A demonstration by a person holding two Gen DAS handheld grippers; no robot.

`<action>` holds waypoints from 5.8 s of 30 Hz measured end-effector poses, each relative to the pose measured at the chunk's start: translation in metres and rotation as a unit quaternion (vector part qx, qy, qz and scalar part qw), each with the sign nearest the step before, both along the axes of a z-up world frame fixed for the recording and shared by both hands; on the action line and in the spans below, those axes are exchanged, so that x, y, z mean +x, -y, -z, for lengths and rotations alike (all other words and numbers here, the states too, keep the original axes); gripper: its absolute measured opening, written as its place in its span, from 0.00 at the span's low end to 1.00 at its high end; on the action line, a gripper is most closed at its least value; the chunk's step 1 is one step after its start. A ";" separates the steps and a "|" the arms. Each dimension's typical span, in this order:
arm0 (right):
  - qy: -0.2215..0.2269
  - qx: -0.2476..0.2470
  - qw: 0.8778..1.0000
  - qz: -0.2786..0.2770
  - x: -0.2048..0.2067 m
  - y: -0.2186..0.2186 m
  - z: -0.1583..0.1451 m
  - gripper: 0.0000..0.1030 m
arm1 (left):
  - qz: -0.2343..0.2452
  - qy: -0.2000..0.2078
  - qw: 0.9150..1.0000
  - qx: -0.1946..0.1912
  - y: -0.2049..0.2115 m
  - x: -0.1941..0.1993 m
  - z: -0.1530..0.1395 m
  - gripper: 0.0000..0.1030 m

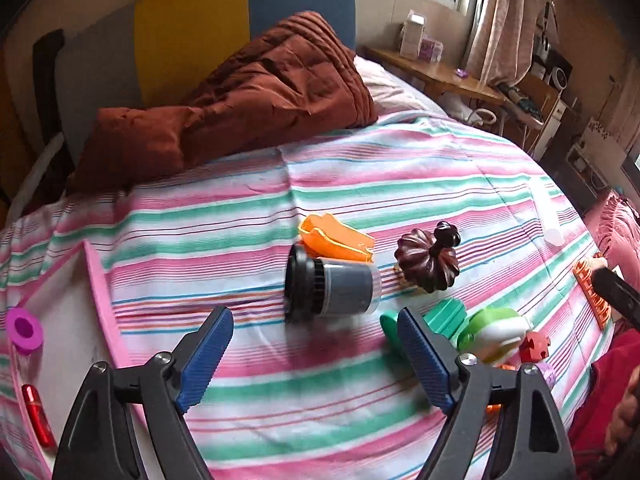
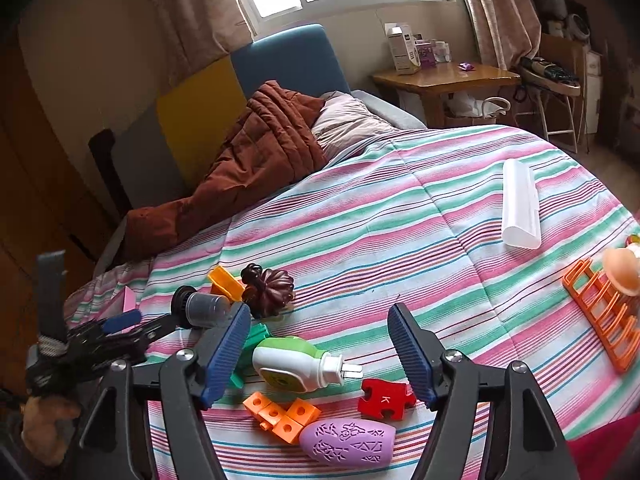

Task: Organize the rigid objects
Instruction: 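Grasp the black-and-clear cup with the left gripper, then grasp the dark brown knob with the right gripper, then lower the black-and-clear cup into the tray and open the left gripper, then carry the dark brown knob into the tray and open the right gripper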

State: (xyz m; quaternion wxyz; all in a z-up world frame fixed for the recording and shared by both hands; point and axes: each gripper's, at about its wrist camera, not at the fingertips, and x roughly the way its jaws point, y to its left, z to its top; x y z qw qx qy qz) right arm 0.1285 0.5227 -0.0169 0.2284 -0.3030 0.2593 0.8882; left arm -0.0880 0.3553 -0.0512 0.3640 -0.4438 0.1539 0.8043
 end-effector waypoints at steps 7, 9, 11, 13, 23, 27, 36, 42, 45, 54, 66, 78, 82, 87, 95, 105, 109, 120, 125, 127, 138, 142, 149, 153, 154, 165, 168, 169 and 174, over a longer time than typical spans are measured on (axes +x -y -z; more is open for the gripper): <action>0.003 -0.005 1.000 -0.002 -0.002 0.000 0.003 0.71 | 0.006 0.024 0.999 -0.027 -0.037 -0.015 0.026 0.83; 0.004 -0.007 1.000 -0.003 -0.002 0.000 0.004 0.71 | 0.000 0.033 0.999 -0.034 -0.041 -0.021 0.034 0.83; 0.006 -0.007 1.000 -0.003 -0.003 -0.001 0.006 0.72 | 0.001 0.044 0.998 -0.041 -0.043 -0.026 0.043 0.82; 0.009 -0.006 1.000 -0.004 -0.003 0.000 0.007 0.72 | -0.005 0.046 0.998 -0.041 -0.039 -0.028 0.048 0.65; 0.030 0.006 0.999 -0.019 -0.011 0.009 0.017 0.71 | -0.021 0.005 0.999 0.031 0.035 0.006 0.005 0.63; 0.044 0.005 0.998 -0.036 -0.020 0.018 0.024 0.71 | -0.039 -0.013 0.998 0.051 0.071 0.020 -0.012 0.64; 0.063 -0.012 0.996 -0.062 -0.072 0.025 0.030 0.71 | -0.074 0.012 0.993 0.094 0.143 0.035 -0.021 0.63; 0.101 0.022 0.992 -0.068 -0.124 0.025 0.041 0.60 | -0.099 0.020 0.989 0.110 0.177 0.040 -0.023 0.63; 0.118 0.027 0.991 -0.060 -0.145 0.019 0.048 0.55 | -0.111 0.022 0.987 0.117 0.192 0.039 -0.025 0.63; 0.143 0.077 0.985 -0.052 -0.164 0.022 0.050 0.21 | -0.132 0.016 0.983 0.124 0.220 0.041 -0.028 0.63; 0.076 0.134 0.975 -0.157 -0.127 0.108 -0.011 0.21 | -0.165 -0.015 0.980 0.112 0.254 0.048 -0.036 0.63; 0.111 0.121 0.957 -0.238 -0.087 0.170 0.033 0.21 | -0.190 -0.031 0.978 0.086 0.280 0.066 -0.033 0.63; 0.115 0.118 0.958 -0.235 -0.080 0.170 0.044 0.21 | -0.193 -0.033 0.977 0.081 0.284 0.071 -0.032 0.63; 0.121 0.119 0.956 -0.238 -0.074 0.168 0.054 0.21 | -0.195 -0.029 0.977 0.076 0.287 0.074 -0.030 0.63; 0.108 0.123 0.956 -0.242 -0.068 0.165 0.059 0.21 | -0.206 0.017 0.974 0.097 0.300 0.061 -0.020 0.63; 0.101 0.111 0.958 -0.243 -0.070 0.162 0.059 0.21 | -0.201 0.050 0.973 0.098 0.297 0.039 -0.009 0.63; 0.102 0.109 0.958 -0.244 -0.070 0.161 0.059 0.21 | -0.182 0.067 0.976 0.096 0.282 0.025 -0.002 0.63; 0.102 0.106 0.959 -0.243 -0.070 0.160 0.059 0.21 | -0.198 0.041 0.979 0.005 0.264 -0.027 0.028 0.64; 0.102 0.106 0.959 -0.243 -0.071 0.160 0.059 0.21 | -0.196 0.039 0.980 0.020 0.270 -0.024 0.027 0.71; 0.102 0.106 0.959 -0.243 -0.071 0.159 0.060 0.21 | -0.203 0.036 0.978 0.025 0.274 -0.019 0.024 0.73; 0.104 0.112 0.959 -0.239 -0.071 0.162 0.060 0.21 | -0.243 -0.040 0.969 0.017 0.296 0.046 -0.005 0.74; 0.103 0.115 0.959 -0.237 -0.070 0.163 0.060 0.21 | -0.246 -0.060 0.967 0.000 0.298 0.068 -0.010 0.74; 0.104 0.122 0.959 -0.235 -0.070 0.165 0.060 0.21 | -0.237 -0.071 0.969 0.002 0.296 0.086 -0.017 0.74; 0.103 0.124 0.959 -0.234 -0.070 0.166 0.060 0.21 | -0.232 -0.070 0.970 0.001 0.295 0.090 -0.017 0.74; 0.103 0.125 0.959 -0.233 -0.070 0.166 0.060 0.21 | -0.231 -0.070 0.970 0.001 0.295 0.090 -0.017 0.74; 0.104 0.114 0.963 -0.221 -0.070 0.165 0.059 0.21 | -0.237 -0.068 0.969 0.010 0.304 0.092 -0.017 0.74; 0.106 0.109 0.964 -0.216 -0.071 0.164 0.058 0.21 | -0.239 -0.066 0.969 0.011 0.308 0.091 -0.016 0.74; 0.106 0.108 0.965 -0.215 -0.071 0.165 0.058 0.21 | -0.239 -0.064 0.969 0.012 0.309 0.091 -0.015 0.74; 0.099 0.110 0.966 -0.214 -0.075 0.170 0.046 0.21 | -0.244 -0.064 0.968 0.014 0.315 0.090 -0.014 0.74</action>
